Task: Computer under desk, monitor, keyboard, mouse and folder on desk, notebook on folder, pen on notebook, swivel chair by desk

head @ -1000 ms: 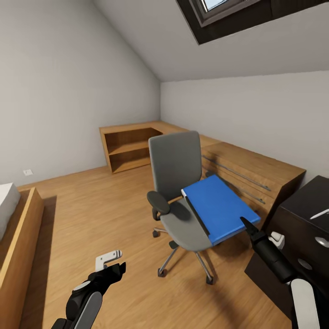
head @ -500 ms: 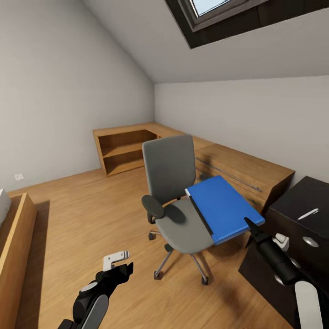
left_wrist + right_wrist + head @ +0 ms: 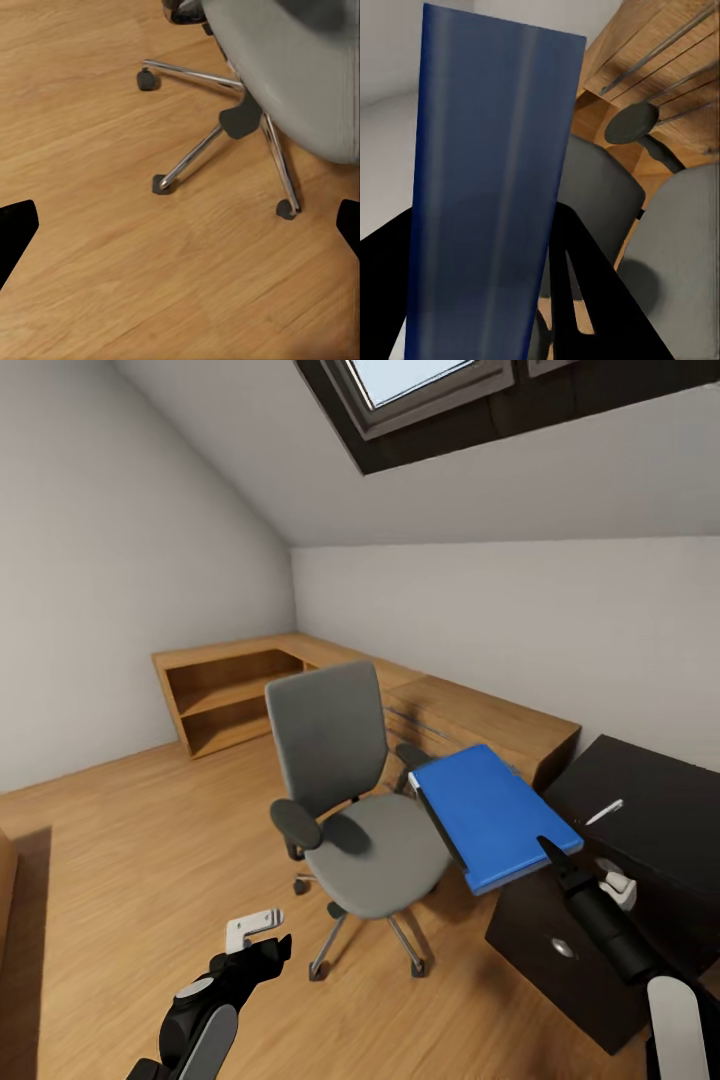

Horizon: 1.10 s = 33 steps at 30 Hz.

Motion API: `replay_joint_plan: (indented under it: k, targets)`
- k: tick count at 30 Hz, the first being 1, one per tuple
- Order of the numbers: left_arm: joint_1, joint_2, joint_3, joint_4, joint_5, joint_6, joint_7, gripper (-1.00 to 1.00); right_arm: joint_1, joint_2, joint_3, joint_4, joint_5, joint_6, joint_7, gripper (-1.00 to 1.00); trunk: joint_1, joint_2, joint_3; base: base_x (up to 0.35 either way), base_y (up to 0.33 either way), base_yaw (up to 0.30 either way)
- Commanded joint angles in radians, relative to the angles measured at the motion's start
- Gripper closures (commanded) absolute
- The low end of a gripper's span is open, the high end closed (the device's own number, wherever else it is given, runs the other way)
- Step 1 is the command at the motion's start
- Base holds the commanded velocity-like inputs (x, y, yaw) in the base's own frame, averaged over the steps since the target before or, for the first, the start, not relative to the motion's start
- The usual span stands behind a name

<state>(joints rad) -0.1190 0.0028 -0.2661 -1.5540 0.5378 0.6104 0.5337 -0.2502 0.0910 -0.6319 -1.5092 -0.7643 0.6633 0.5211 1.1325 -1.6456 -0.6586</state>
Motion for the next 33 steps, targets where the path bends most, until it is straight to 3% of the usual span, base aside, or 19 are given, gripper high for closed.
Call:
replay_joint_plan:
  k: [1,11,27,33]
  targets:
    - [-0.001,0.000,-0.001,-0.001,0.010,0.002,0.009,-1.00,-0.001,0.001,-0.003,0.000,-0.003,0.007,0.002,1.00,-0.004,0.007,0.002,0.000,0.000,-0.267]
    - [0.000,0.000,-0.001,-0.003,0.009,0.002,0.009,-1.00,-0.001,0.003,-0.003,0.000,-0.004,0.006,0.002,1.00,-0.042,0.077,0.034,0.000,0.000,-0.258]
    - [0.000,0.000,-0.001,-0.006,0.010,0.002,0.009,-1.00,-0.001,0.003,-0.005,0.001,-0.004,0.015,0.003,1.00,-0.104,0.189,0.084,0.000,0.000,-0.018]
    - [0.002,0.000,-0.001,-0.009,0.010,0.002,0.009,-1.00,-0.001,0.005,-0.005,0.001,-0.004,0.012,0.003,1.00,-0.127,0.231,0.103,0.000,0.000,-0.199]
